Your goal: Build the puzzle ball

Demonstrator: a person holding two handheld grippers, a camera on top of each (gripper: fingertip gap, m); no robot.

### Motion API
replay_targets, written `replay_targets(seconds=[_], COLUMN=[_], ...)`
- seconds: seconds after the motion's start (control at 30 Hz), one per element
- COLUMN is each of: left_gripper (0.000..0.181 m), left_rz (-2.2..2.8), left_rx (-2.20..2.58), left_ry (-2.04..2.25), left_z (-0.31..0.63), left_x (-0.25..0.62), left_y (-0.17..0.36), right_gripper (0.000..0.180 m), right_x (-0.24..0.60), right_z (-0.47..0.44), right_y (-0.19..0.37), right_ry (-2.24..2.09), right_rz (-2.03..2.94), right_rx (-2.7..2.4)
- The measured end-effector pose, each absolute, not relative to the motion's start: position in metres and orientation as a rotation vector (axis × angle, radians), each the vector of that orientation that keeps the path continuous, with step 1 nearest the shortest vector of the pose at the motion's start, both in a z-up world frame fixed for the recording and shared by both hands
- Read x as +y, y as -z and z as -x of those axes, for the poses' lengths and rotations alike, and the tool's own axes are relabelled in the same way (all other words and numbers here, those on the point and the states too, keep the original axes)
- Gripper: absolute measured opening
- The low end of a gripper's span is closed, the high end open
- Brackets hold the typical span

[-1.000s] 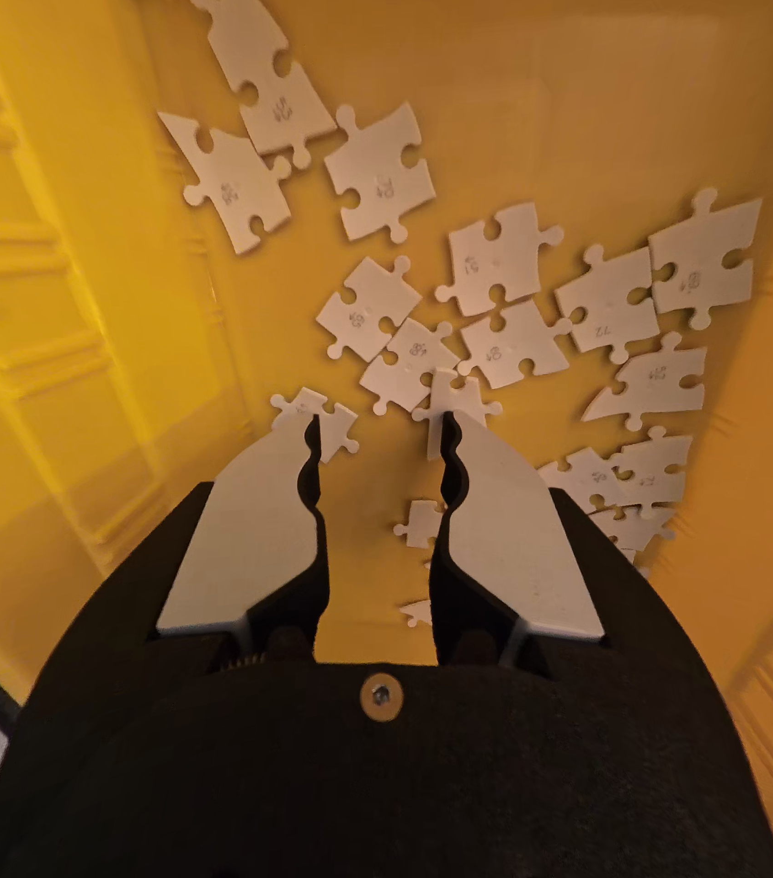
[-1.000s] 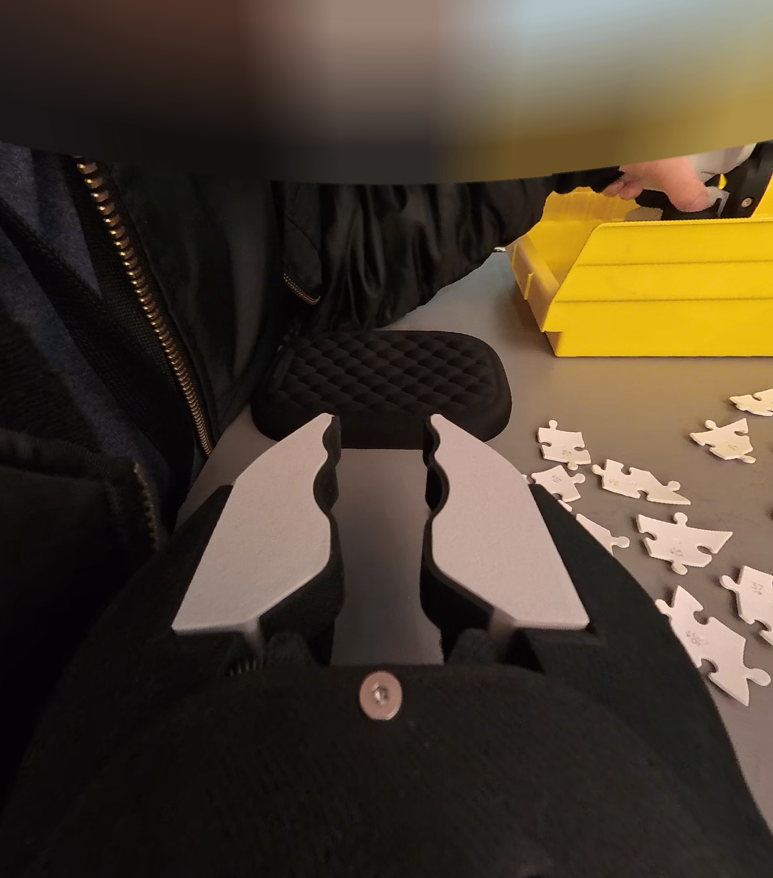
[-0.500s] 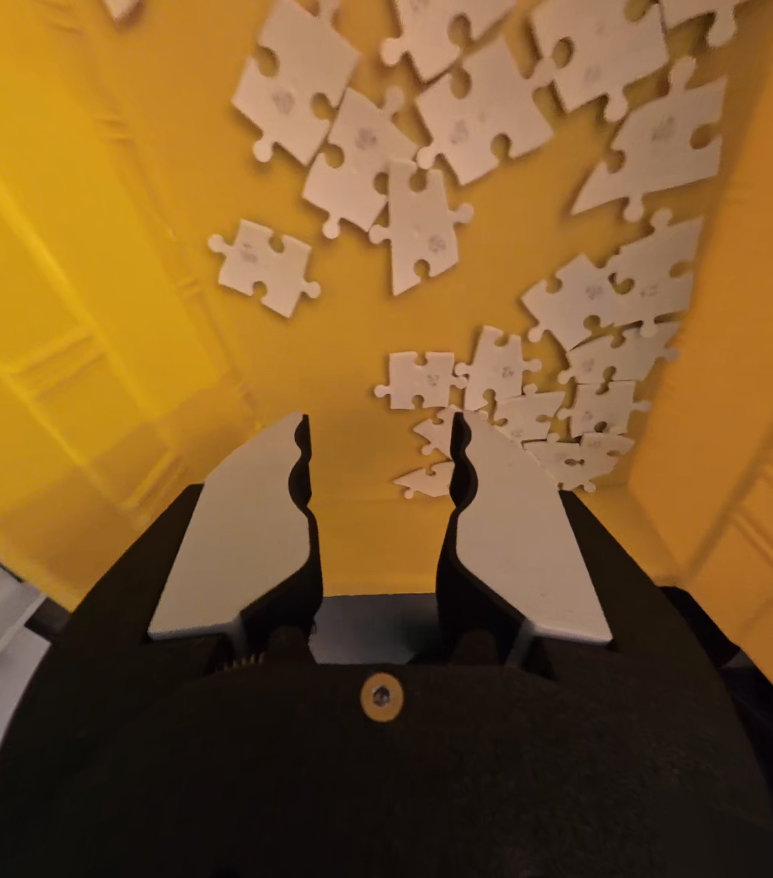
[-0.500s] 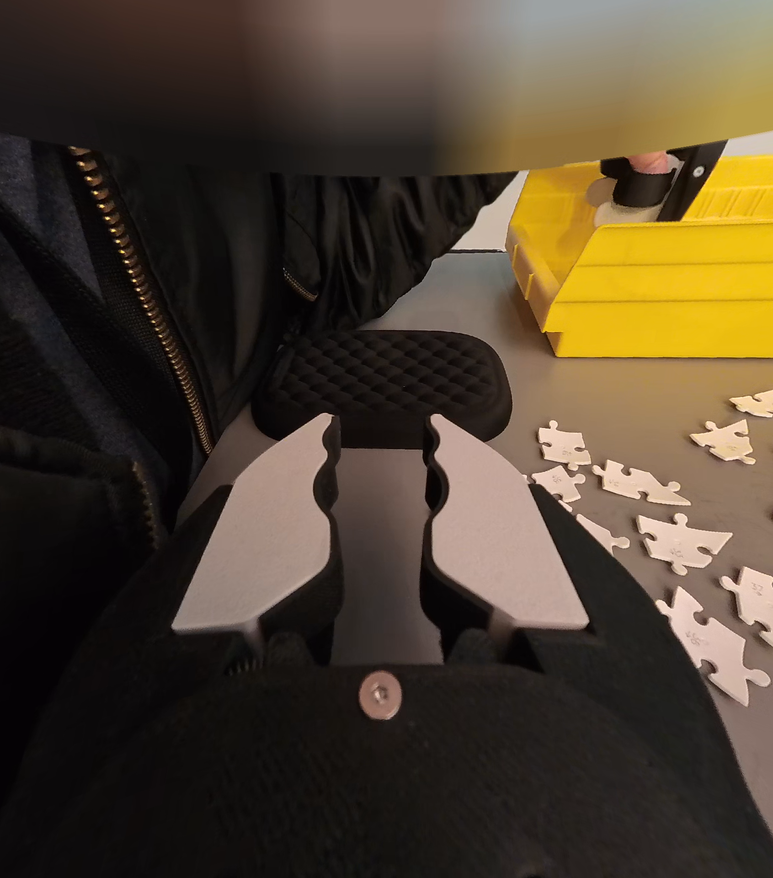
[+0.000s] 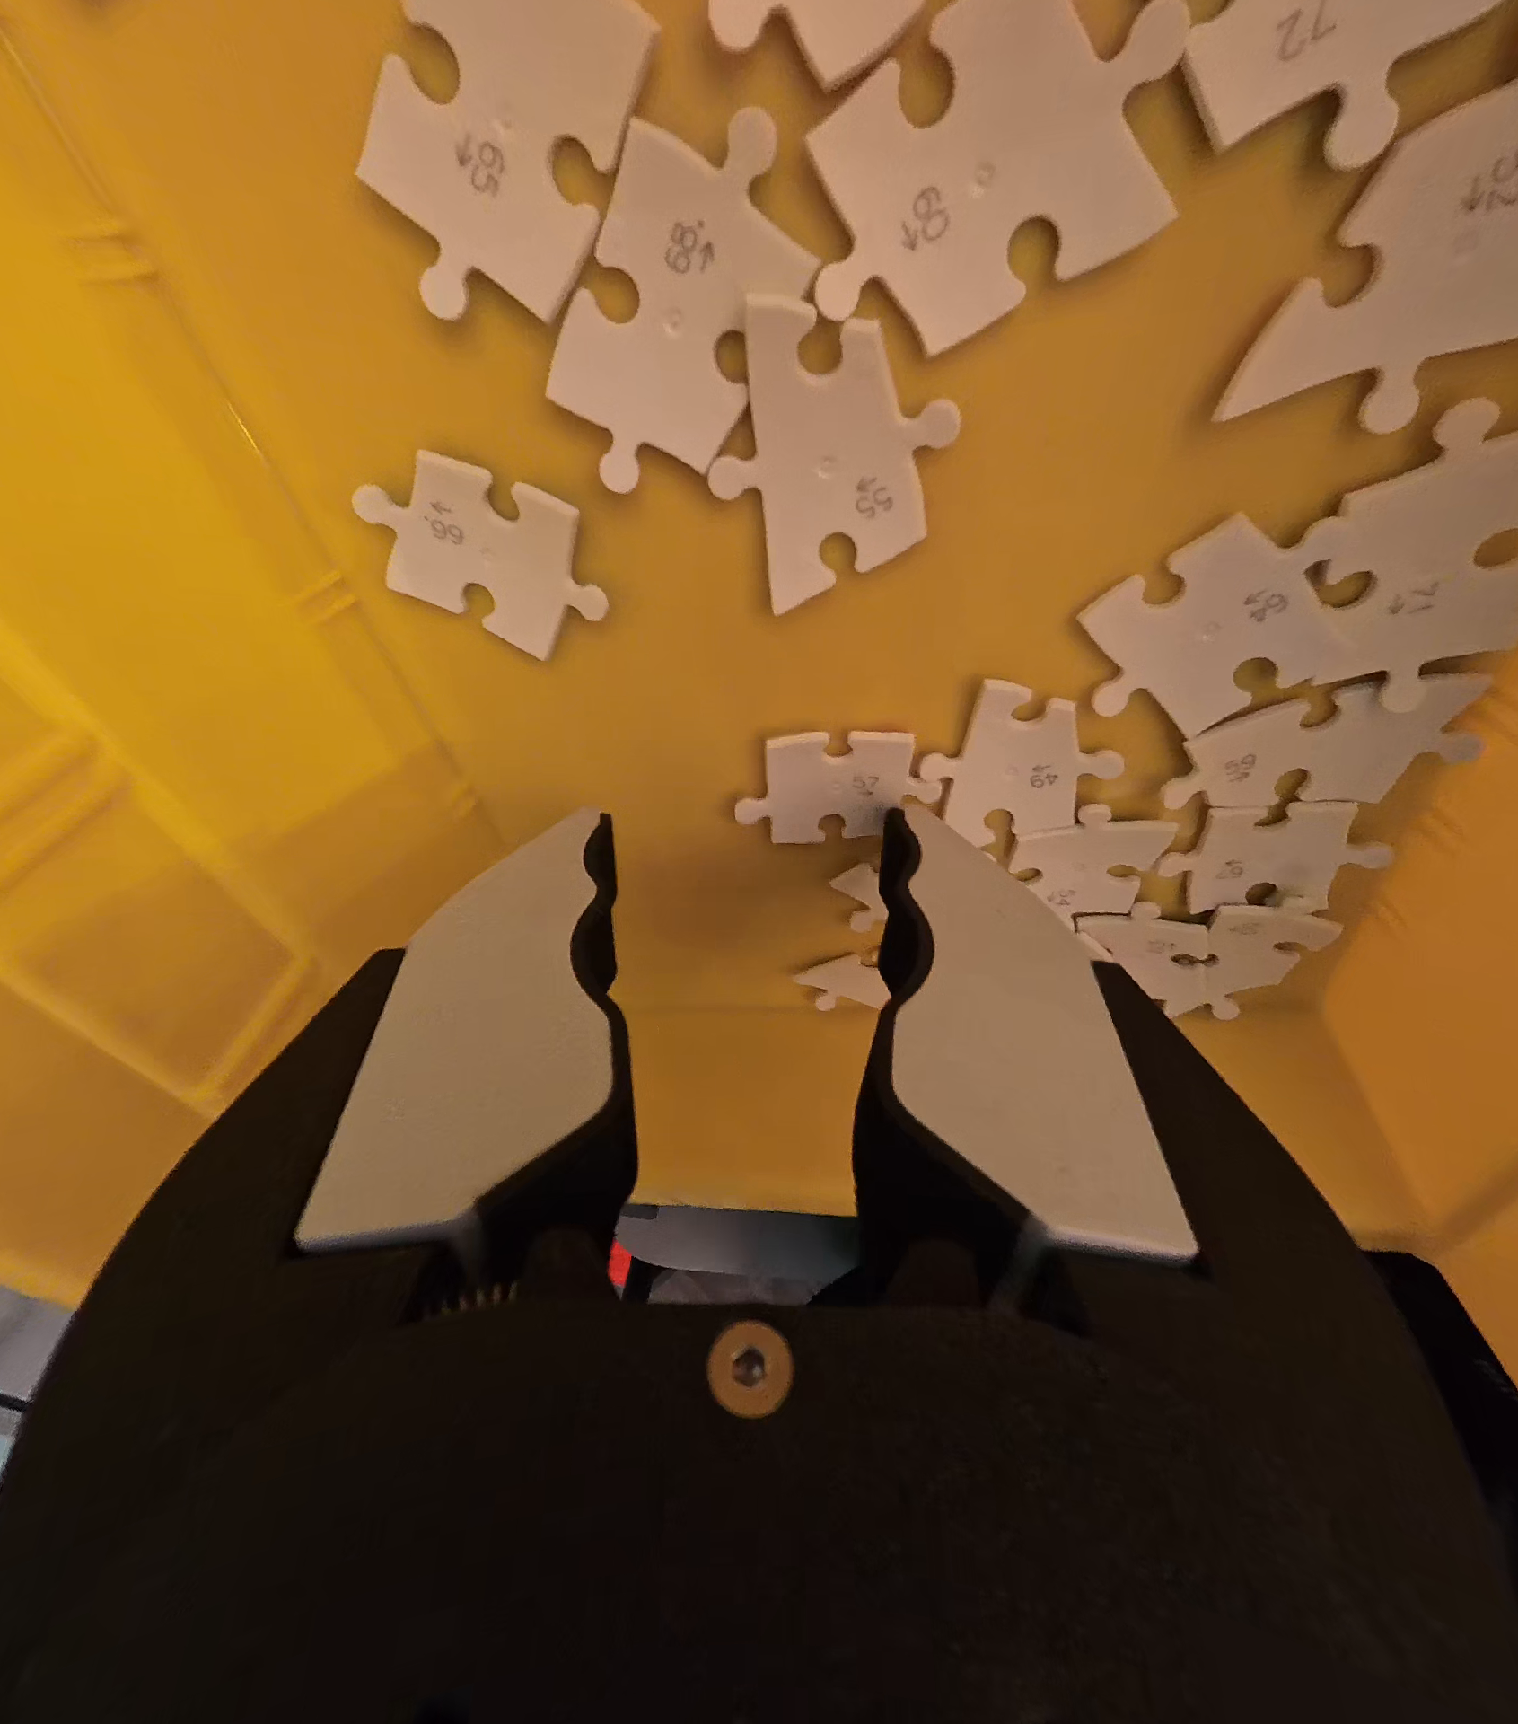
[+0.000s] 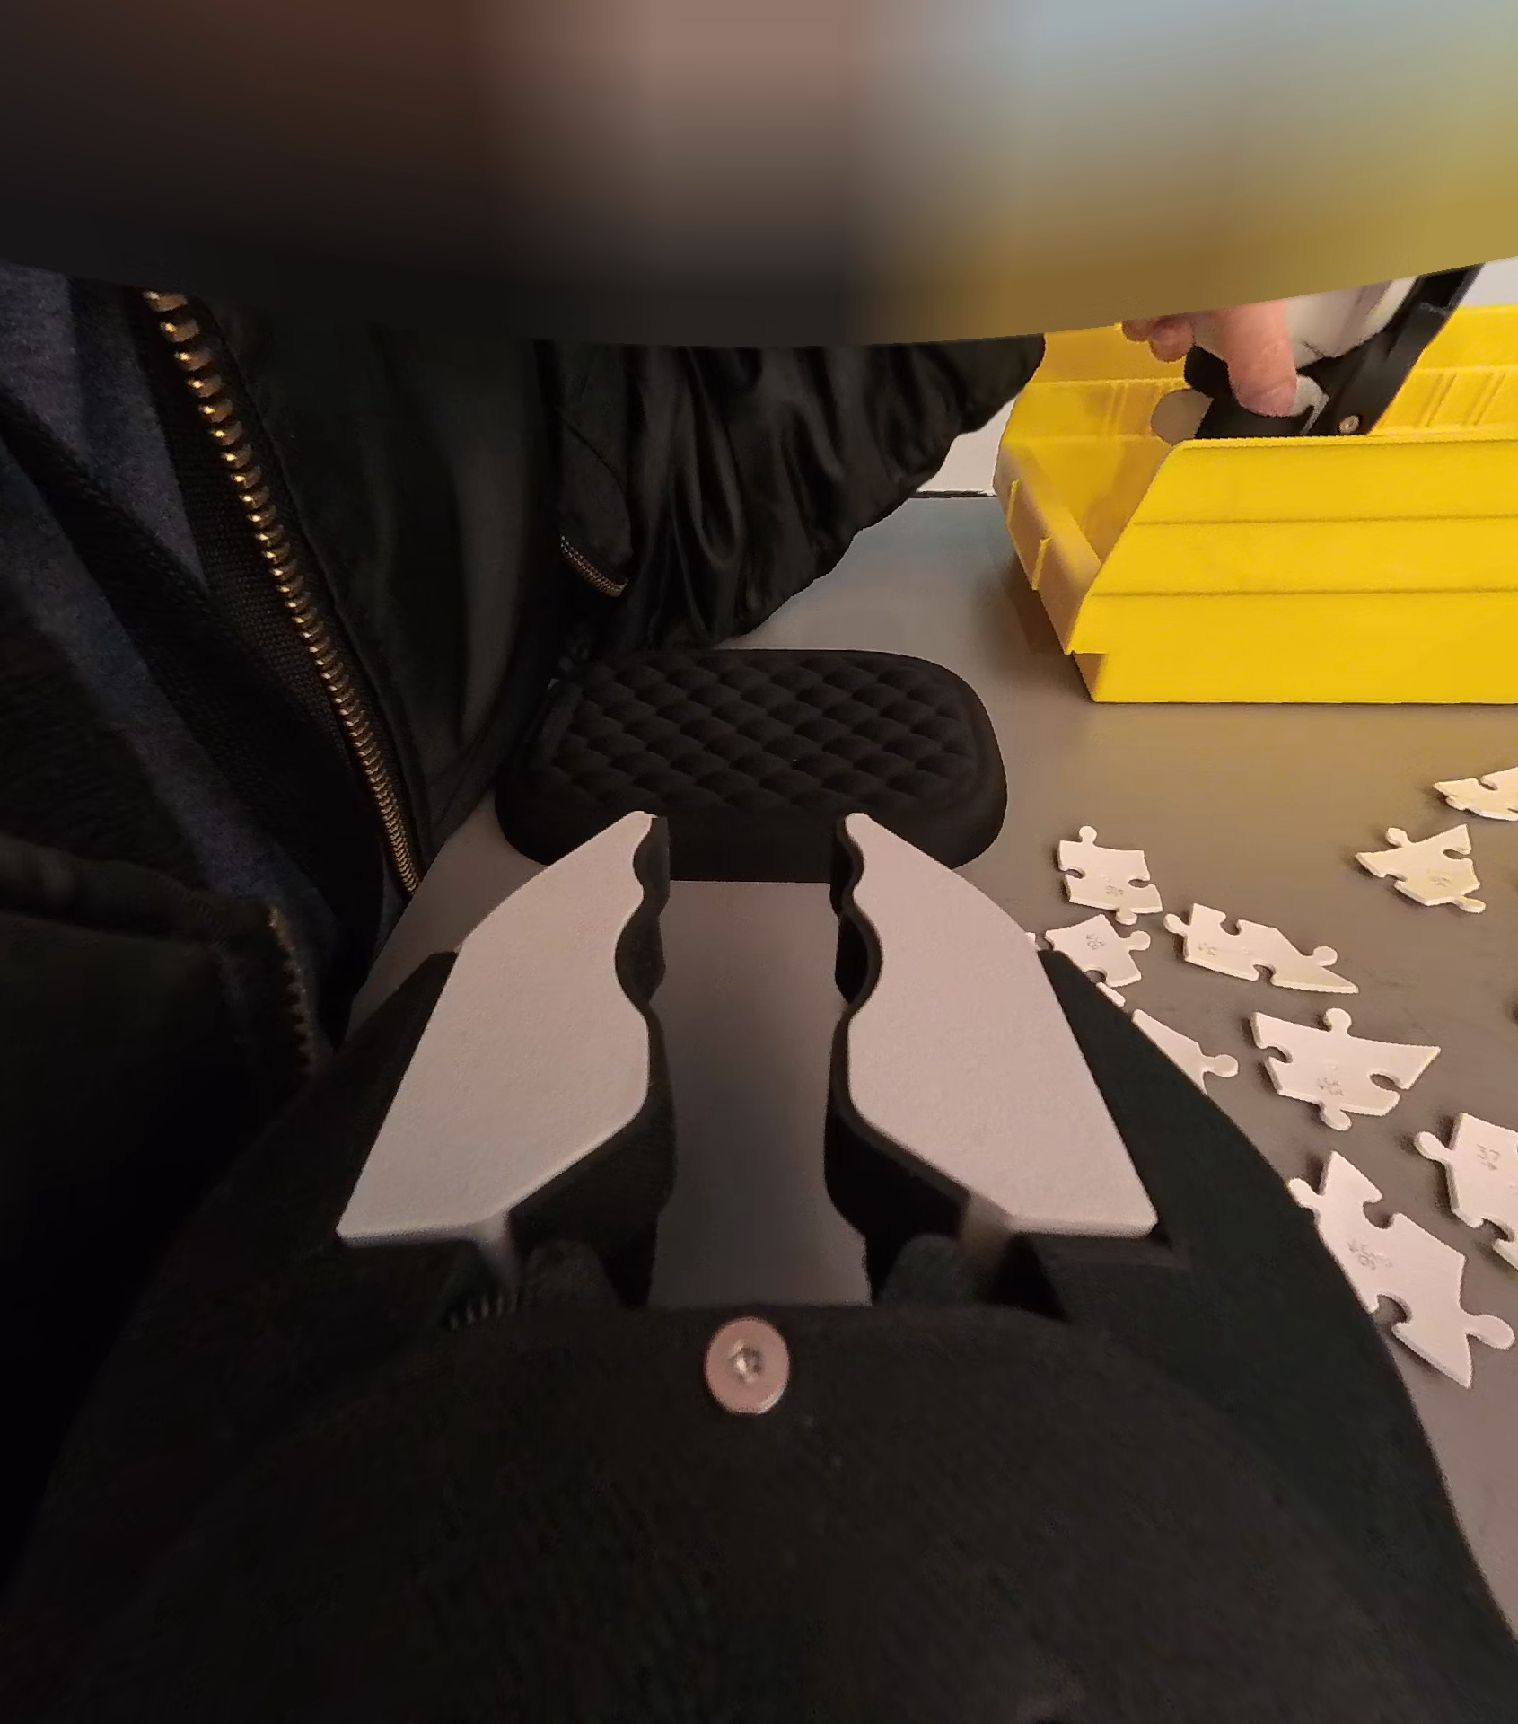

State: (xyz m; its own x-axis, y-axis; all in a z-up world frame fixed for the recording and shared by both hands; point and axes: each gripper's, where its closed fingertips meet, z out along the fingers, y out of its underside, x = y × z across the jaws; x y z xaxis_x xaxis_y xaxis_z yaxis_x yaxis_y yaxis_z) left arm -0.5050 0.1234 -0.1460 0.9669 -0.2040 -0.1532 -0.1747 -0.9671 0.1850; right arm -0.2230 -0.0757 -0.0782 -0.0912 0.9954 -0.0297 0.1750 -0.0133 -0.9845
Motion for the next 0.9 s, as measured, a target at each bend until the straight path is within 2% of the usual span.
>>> replay_targets(seconds=[0.5, 0.9], left_gripper=[0.046, 0.058], left_rz=[-3.028, -3.013], left_rx=[-0.189, -0.233], left_ry=[0.260, 0.252], left_z=[0.523, 0.509], left_x=[0.140, 0.130], left_y=[0.144, 0.136], right_gripper=[0.034, 0.034], right_x=[-0.076, -0.076], right_z=[0.223, 0.223], right_y=[0.078, 0.078], right_ry=[-1.209, -1.207], right_rz=[1.309, 1.308], right_rx=[-1.398, -1.402])
